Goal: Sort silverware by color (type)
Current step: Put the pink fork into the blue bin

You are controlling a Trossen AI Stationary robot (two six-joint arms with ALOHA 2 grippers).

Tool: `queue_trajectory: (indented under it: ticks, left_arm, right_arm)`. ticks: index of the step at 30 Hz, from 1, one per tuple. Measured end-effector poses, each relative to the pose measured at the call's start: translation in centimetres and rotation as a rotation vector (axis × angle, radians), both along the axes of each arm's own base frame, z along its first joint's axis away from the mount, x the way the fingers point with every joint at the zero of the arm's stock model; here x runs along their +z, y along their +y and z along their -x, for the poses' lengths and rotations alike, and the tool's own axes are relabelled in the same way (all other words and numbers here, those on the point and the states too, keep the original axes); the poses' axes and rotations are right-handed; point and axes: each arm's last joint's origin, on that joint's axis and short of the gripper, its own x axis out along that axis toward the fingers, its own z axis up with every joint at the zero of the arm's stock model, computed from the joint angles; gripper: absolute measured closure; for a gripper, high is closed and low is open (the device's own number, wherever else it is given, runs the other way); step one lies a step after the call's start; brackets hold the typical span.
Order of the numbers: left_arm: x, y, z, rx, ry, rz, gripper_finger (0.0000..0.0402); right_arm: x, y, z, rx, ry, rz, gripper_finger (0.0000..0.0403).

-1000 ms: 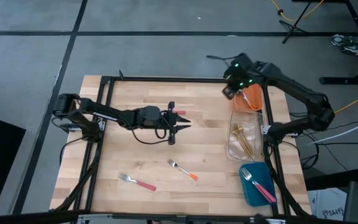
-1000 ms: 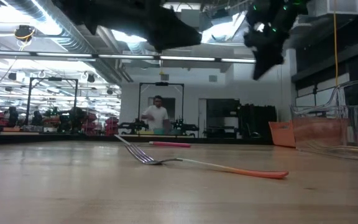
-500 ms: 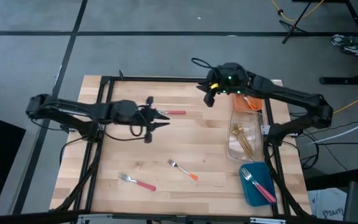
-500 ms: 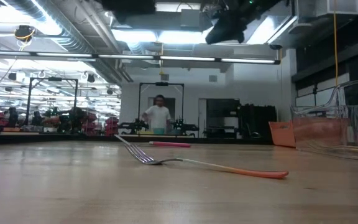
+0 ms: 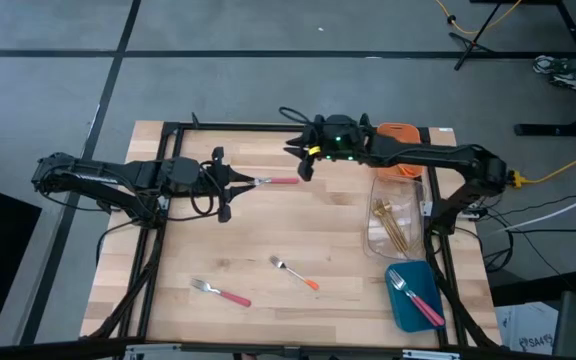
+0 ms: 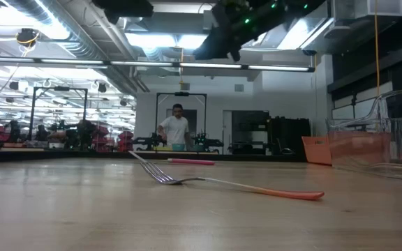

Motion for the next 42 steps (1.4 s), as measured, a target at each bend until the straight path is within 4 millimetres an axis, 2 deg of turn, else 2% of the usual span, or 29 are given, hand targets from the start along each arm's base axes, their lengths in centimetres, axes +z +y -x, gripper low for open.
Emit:
queue_trajectory:
  ticks: [12, 22, 33, 42]
  left_arm:
    - [-1.5, 0.0, 0.1, 0.038, 0.067, 0.067, 0.0324]
    - [-3.9, 0.0, 0.3, 0.067, 0.121, 0.115, 0.0324]
    - [-6.6, 0.1, 0.7, 0.124, 0.166, 0.212, 0.0324]
    - [-7.9, 0.1, 1.0, 0.152, 0.188, 0.254, 0.0324]
  right_arm:
    - [-6.5, -1.0, -4.2, 0.052, 0.037, -0.028, 0.0320]
    - [-12.3, -1.6, -6.0, 0.036, 0.146, -0.048, 0.0264]
    - [-15.3, -1.9, -6.7, 0.033, 0.189, -0.034, 0.0251]
    - [-17.4, -1.8, -6.9, 0.035, 0.248, -0.014, 0.0251]
